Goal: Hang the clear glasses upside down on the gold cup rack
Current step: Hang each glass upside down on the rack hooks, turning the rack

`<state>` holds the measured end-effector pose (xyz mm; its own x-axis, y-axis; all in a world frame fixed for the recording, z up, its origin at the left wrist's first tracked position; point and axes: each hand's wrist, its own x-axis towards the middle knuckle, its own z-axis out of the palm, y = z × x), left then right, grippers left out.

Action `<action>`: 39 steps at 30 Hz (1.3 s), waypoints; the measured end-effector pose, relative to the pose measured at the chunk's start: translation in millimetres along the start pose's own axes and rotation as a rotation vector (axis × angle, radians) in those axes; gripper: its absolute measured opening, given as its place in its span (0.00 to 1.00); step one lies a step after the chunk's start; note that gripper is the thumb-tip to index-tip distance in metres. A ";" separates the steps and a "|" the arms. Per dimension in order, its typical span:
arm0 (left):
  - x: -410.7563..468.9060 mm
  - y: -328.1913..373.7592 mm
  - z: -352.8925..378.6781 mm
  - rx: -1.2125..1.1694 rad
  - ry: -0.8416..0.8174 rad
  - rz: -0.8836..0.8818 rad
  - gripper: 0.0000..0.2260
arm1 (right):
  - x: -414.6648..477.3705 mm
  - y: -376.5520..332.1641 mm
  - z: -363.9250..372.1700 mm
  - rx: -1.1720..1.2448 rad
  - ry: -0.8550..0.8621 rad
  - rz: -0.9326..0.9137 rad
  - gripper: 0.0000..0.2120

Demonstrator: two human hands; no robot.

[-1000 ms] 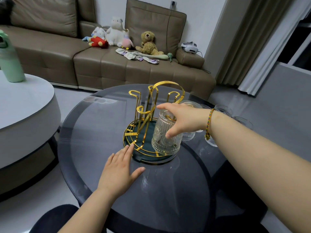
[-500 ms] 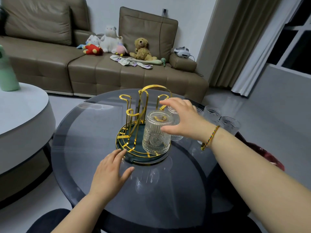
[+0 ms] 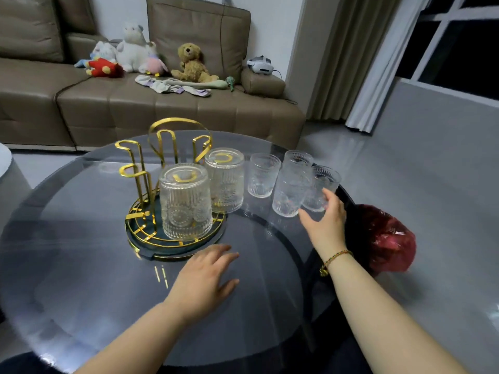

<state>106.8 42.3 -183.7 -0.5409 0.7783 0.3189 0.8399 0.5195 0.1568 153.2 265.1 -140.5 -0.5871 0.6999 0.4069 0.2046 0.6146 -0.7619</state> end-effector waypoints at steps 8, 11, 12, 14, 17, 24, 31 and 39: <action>18.9 -0.3 16.3 0.042 -0.047 -0.100 0.21 | 35.7 46.4 29.3 0.110 -0.050 0.226 0.42; 19.3 0.3 19.7 0.006 -0.026 -0.137 0.24 | 39.2 44.9 56.2 0.209 -0.099 0.263 0.45; 20.1 0.0 20.5 -0.005 -0.018 -0.146 0.24 | 40.6 44.0 63.8 0.234 -0.087 0.276 0.45; 21.5 -2.0 22.0 -0.003 -0.003 -0.160 0.24 | 43.8 42.7 76.3 0.246 -0.054 0.295 0.45; 21.0 -3.3 22.6 0.001 -0.011 -0.143 0.23 | 47.5 42.3 85.2 0.225 -0.022 0.296 0.46; 20.9 -6.3 26.1 0.036 -0.005 -0.097 0.21 | 51.2 40.0 88.4 0.068 0.031 0.333 0.35; 18.9 -6.2 19.8 0.053 -0.011 -0.076 0.23 | 40.6 25.8 69.8 0.282 0.027 0.258 0.36; -5.7 -7.7 5.7 -0.004 -0.015 -0.028 0.24 | 52.2 -34.0 4.0 0.304 -0.135 0.026 0.35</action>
<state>103.2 35.9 -192.0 -0.5645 0.7690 0.3001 0.8249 0.5393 0.1695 112.5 279.3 -95.3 -0.6872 0.6470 0.3304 -0.0099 0.4464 -0.8948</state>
